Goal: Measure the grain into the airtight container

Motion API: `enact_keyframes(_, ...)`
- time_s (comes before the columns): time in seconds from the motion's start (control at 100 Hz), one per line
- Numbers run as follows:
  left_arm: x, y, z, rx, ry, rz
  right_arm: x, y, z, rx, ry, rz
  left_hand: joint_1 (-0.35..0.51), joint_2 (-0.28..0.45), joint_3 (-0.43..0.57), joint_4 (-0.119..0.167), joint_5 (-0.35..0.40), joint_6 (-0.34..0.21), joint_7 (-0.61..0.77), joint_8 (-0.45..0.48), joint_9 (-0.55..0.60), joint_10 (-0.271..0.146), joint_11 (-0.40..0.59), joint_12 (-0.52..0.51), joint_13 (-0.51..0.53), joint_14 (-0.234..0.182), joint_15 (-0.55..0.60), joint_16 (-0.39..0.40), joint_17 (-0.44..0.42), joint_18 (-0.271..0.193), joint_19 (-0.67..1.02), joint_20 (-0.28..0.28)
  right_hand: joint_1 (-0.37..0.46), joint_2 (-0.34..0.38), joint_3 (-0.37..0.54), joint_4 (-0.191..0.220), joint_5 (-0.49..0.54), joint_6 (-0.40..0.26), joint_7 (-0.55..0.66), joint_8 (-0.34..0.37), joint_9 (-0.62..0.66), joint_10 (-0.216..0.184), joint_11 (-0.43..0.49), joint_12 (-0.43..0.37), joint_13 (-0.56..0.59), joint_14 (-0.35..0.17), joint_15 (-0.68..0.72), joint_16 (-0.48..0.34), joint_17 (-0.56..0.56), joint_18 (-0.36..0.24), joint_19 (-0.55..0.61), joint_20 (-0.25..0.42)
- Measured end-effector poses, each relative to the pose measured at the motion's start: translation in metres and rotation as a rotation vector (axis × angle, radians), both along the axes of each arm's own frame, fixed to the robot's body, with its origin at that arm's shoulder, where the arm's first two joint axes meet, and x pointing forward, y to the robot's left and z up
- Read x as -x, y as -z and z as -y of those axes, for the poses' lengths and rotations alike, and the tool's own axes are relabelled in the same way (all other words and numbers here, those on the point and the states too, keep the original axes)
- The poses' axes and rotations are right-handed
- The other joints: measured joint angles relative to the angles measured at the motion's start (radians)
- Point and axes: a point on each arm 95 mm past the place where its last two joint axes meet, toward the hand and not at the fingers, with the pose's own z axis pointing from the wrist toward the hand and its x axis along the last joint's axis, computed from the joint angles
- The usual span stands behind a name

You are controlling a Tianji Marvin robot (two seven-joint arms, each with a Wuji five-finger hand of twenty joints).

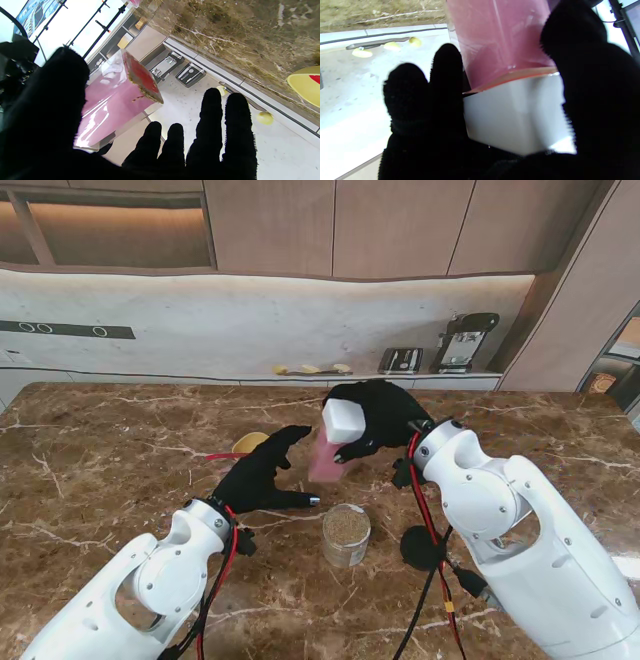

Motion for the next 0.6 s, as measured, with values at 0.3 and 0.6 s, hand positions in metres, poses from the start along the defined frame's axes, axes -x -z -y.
enact_keyframes(0.3,-0.004,0.003,0.014,0.059,0.006,-0.018,0.006,0.013,-0.020,-0.018,-0.042,-0.015,0.000,-0.012,0.026,0.000,0.112,0.006,0.155,0.060,0.134,0.018,0.138,0.031,0.192,0.004,0.145,0.130,0.148,0.001,0.166,0.054,0.000,0.000,-0.011,0.000,0.001,0.000,0.009,-0.001,0.014,0.005,-0.001,0.011,0.002,0.002,0.010,0.001,0.001,0.003,0.000,0.000)
enact_keyframes(0.6,-0.004,0.014,0.019,0.160,-0.038,-0.046,0.003,0.022,-0.027,-0.008,-0.050,-0.030,0.018,-0.035,0.264,-0.014,0.242,-0.007,0.426,0.220,0.376,0.009,0.196,0.114,0.217,0.004,0.158,0.149,0.156,0.036,0.181,0.056,0.000,-0.001,-0.034,0.000,0.009,0.000,0.026,-0.002,0.037,0.014,-0.001,0.024,0.011,0.013,0.020,0.002,0.004,0.018,0.010,0.012)
